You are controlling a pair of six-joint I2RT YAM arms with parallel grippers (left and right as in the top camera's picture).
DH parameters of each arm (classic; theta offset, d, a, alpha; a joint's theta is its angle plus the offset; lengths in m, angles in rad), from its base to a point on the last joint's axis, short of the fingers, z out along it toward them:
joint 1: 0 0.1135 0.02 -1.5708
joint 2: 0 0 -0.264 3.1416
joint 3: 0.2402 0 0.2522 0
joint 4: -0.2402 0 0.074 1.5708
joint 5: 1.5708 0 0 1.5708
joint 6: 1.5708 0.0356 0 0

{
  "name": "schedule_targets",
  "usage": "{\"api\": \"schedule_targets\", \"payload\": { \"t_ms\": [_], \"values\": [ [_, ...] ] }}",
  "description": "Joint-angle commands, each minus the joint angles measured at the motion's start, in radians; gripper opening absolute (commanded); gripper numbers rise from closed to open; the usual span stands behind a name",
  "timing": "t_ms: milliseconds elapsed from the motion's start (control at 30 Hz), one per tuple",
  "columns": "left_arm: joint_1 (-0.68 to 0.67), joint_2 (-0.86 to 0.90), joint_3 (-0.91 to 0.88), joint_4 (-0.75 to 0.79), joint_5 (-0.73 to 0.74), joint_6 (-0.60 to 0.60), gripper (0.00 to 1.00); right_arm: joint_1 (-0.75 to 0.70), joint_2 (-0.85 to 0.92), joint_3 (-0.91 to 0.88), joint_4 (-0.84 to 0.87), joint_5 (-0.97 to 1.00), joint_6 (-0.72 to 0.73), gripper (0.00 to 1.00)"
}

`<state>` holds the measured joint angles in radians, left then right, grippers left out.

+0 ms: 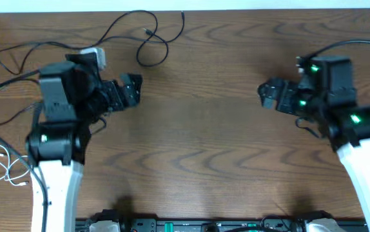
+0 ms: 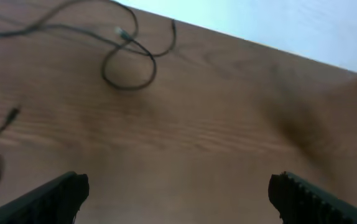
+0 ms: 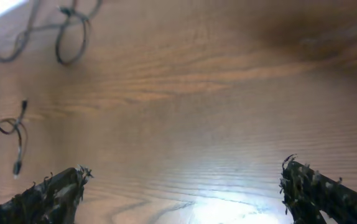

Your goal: Untangle cables

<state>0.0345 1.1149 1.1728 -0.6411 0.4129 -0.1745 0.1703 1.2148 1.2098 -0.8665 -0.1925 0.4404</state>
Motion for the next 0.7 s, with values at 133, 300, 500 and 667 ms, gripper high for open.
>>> {"api": "schedule_targets", "payload": {
  "t_ms": [133, 300, 500, 667],
  "values": [
    [-0.039, -0.294, 0.011, -0.049, -0.165, 0.032, 0.98, -0.010, -0.225, -0.011, -0.110, 0.135, -0.079, 0.99],
    [-0.039, -0.474, 0.011, -0.248, -0.171, 0.032, 0.98, -0.010, -0.456, -0.151, -0.062, 0.201, -0.079, 0.99],
    [-0.039, -0.477, 0.011, -0.309, -0.171, 0.032, 0.98, -0.010, -0.483, -0.175, -0.077, 0.201, -0.060, 0.99],
    [-0.039, -0.477, 0.011, -0.341, -0.171, 0.032, 0.98, -0.010, -0.483, -0.175, -0.112, 0.201, -0.060, 0.99]
  ]
}}
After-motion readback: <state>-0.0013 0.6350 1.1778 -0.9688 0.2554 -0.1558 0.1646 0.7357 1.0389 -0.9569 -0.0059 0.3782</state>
